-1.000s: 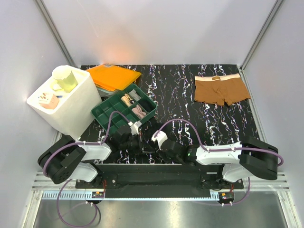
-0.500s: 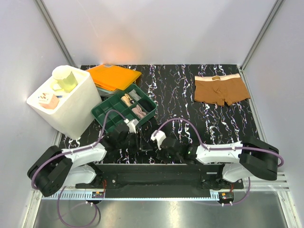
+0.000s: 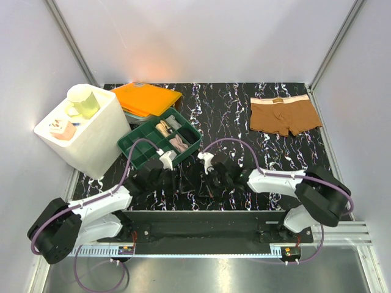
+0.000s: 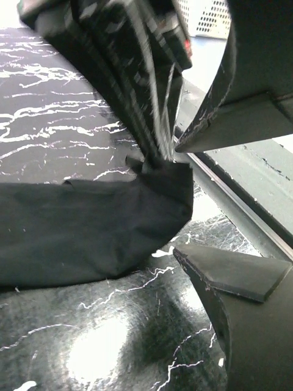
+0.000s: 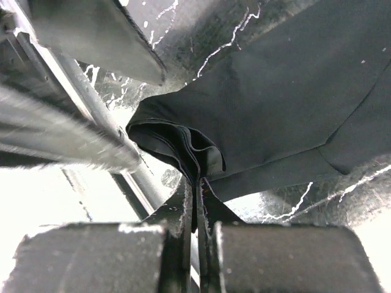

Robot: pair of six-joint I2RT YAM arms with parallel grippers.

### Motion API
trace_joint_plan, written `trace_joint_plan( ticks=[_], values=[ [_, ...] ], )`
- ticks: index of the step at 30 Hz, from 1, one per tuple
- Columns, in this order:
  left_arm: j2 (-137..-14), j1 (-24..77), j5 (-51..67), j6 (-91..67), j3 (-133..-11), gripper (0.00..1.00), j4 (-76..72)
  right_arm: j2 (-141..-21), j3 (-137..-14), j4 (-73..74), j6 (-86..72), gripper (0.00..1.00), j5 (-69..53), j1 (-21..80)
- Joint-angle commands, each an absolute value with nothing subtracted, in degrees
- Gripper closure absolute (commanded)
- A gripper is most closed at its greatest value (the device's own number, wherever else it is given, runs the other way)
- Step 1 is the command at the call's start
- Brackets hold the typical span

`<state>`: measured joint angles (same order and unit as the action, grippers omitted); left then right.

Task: Roll the underwear
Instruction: Roll the underwear to the center of the board.

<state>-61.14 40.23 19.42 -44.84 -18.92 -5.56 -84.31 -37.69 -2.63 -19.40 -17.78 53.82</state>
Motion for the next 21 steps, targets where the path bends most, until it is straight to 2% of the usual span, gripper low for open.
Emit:
trace_joint_plan(
  ticks=[1, 11, 15, 21],
  values=[
    [-58.89, 40.08, 17.85, -41.05, -19.07, 0.34, -7.03, -88.40, -41.57, 1.39, -21.09, 1.00, -25.04, 50.90],
    [-63.01, 40.17, 16.79, -39.90, -19.60, 0.34, -8.08, -93.86, -43.59, 3.60, -21.27, 1.00, -29.35, 46.06],
    [-65.12, 40.25, 20.12, -38.41, -19.95, 0.34, -10.80, -95.71, -45.35, 4.74, -21.09, 1.00, -30.67, 44.57],
    [-66.62, 40.61, 20.48, -36.57, -20.30, 0.28, -11.95, -97.73, -46.67, 6.85, -19.95, 1.00, -31.46, 43.33]
  ],
)
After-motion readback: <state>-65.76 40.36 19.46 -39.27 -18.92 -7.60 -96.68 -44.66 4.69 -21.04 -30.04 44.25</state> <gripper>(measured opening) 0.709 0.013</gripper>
